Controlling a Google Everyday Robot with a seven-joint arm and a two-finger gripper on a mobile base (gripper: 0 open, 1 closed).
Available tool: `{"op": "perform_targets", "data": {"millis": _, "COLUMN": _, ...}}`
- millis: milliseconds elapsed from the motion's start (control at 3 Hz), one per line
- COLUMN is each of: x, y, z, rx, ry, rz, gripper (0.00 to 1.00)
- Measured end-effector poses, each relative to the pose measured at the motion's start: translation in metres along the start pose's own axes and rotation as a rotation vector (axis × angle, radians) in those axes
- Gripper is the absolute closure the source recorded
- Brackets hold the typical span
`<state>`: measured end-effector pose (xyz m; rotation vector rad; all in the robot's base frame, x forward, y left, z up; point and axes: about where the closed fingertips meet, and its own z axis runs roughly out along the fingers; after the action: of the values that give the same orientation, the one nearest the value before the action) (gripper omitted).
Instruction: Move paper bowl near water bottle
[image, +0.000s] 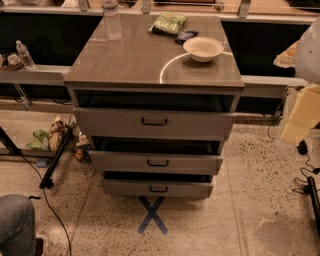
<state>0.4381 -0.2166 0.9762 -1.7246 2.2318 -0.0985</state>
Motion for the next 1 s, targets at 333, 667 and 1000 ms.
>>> {"op": "perform_targets", "data": {"millis": 333, "x": 0.0, "y": 0.0, "z": 0.0, "rx": 0.0, "ry": 0.0, "rz": 0.0, "gripper": 0.0}}
{"op": "perform_targets", "data": {"millis": 667, "x": -0.002, "y": -0.024, "z": 0.005, "rx": 0.059, "ry": -0.014, "rz": -0.013, "gripper": 0.0}}
{"op": "perform_targets", "data": {"millis": 1000, "x": 0.005, "y": -0.077, "z": 0.021, "rx": 0.209, "ry": -0.025, "rz": -0.072, "gripper": 0.0}}
